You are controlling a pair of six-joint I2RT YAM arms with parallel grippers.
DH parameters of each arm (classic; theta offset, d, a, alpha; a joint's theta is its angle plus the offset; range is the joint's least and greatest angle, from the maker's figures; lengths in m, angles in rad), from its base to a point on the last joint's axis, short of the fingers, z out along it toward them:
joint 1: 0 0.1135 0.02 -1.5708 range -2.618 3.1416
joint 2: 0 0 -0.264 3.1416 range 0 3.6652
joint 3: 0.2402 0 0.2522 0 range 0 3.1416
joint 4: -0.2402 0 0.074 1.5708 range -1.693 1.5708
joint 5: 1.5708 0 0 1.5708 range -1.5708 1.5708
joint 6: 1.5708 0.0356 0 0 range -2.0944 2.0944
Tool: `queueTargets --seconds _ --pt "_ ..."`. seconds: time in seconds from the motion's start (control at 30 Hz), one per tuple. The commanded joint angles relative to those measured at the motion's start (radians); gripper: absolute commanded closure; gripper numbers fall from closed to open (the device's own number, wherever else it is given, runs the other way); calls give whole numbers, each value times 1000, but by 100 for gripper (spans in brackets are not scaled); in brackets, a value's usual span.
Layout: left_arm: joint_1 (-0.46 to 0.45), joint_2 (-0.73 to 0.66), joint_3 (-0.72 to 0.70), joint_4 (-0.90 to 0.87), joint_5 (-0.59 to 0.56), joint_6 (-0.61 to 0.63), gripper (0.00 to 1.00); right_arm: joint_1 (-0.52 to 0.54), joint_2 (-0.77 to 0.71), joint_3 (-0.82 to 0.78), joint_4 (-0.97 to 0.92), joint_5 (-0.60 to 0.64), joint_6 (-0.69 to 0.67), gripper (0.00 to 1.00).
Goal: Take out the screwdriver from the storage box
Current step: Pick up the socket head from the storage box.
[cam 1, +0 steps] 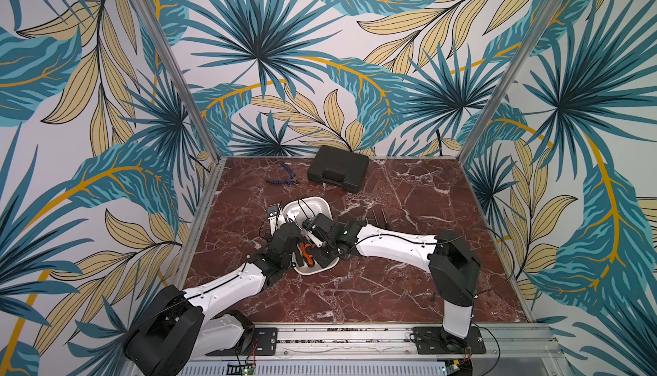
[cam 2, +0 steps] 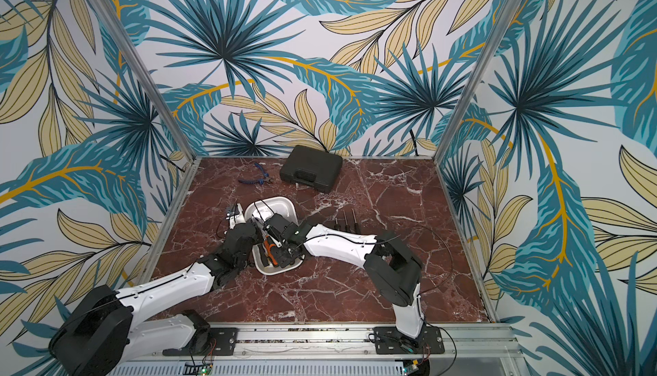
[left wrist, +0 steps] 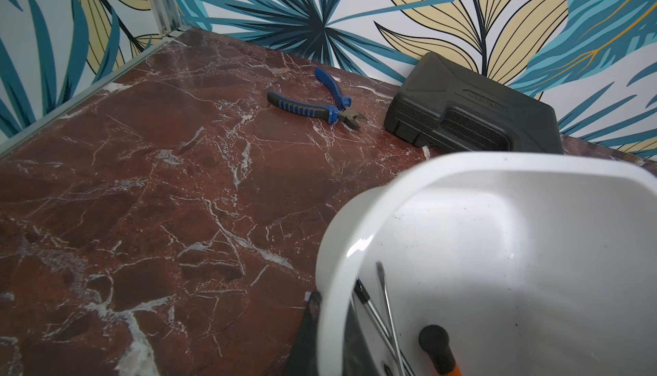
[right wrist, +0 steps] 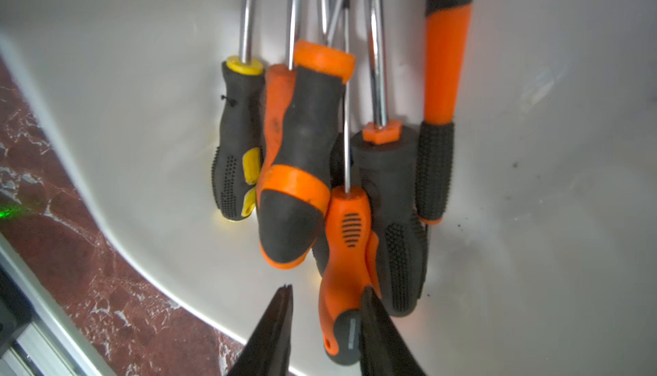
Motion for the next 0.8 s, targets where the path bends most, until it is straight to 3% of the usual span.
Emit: queueTargets --seconds 0.0,0.67,0.77 --pt "-1 -14 21 63 -1 -12 100 4 34 -19 5 38 22 67" --pt "0 -10 19 67 1 -16 100 7 110 -21 -46 38 6 65" --pt "0 -11 20 71 1 -16 100 8 112 -24 -54 58 9 69"
